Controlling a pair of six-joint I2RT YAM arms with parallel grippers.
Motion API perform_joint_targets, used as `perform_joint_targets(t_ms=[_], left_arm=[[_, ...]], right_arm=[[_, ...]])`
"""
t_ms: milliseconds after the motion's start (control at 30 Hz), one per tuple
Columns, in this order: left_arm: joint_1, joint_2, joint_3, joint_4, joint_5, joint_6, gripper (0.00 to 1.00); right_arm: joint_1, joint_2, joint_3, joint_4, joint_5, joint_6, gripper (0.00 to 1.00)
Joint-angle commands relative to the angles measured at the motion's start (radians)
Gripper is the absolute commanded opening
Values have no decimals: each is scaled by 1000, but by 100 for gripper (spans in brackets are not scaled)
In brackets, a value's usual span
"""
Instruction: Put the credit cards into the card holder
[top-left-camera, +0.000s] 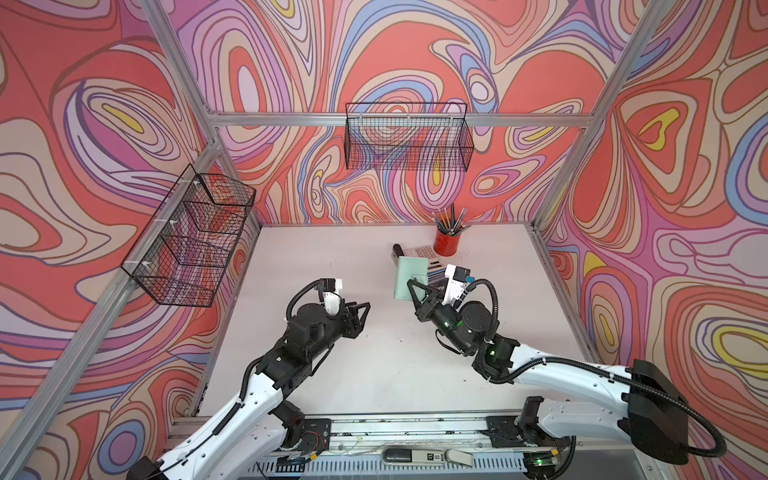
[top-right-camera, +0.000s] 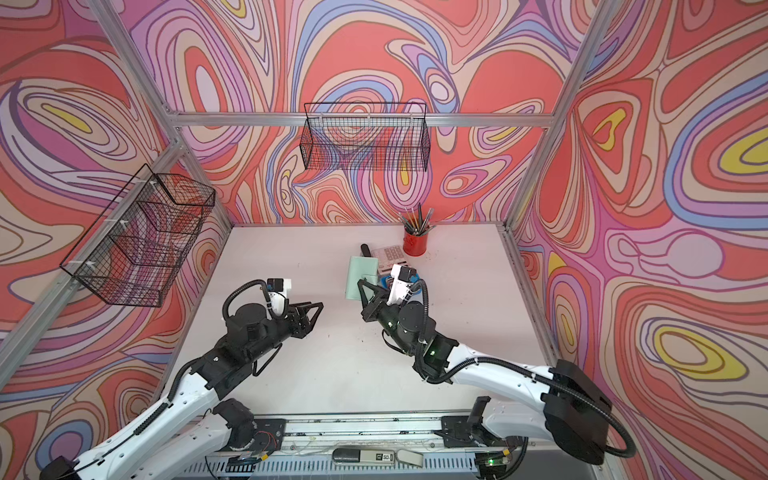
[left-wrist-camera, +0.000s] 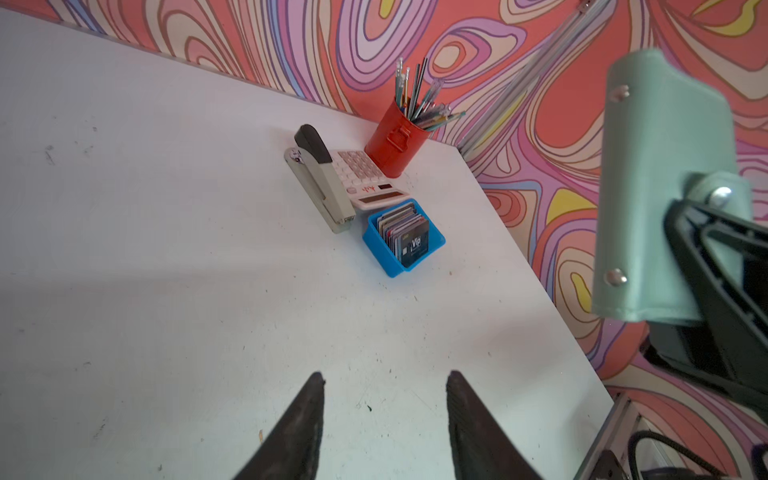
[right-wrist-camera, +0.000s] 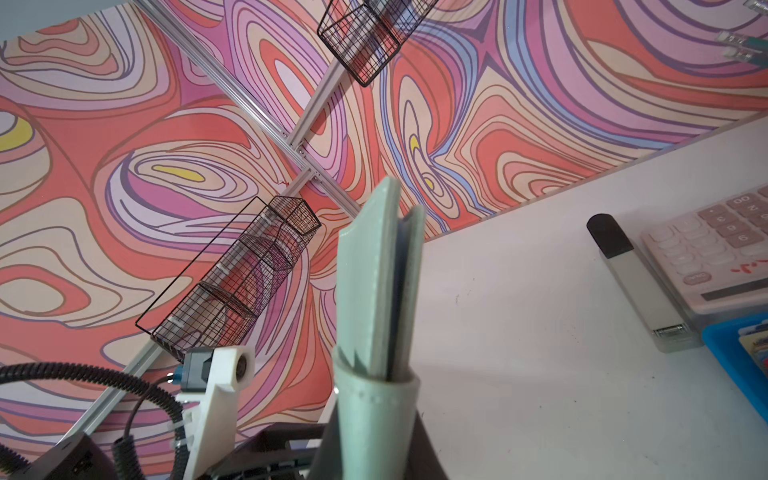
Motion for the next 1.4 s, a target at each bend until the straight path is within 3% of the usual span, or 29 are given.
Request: perform_joint_targets(t_ms=[0,133,533,800,1067,1367], left_arm=[[2,-14,12,162,109,64,48],[2,-32,-10,206,150,35,48],[2,-21,-59,318,186,-46,52],[1,-4,-58,365,247,-81,48],[2,2,-54,412,334,-106,42],[2,30,-58,453,362,-134,40]], right_arm=[[-2,72,-71,199,-62,-17,0],[-1,119,-158,382,-107,1,0],[0,107,-184,348,-198,29,0],[1,67,-177,326,-289,9,0],[11,6,-217,362,-295,29,0],[98,69,-207,430,-263,32,0]])
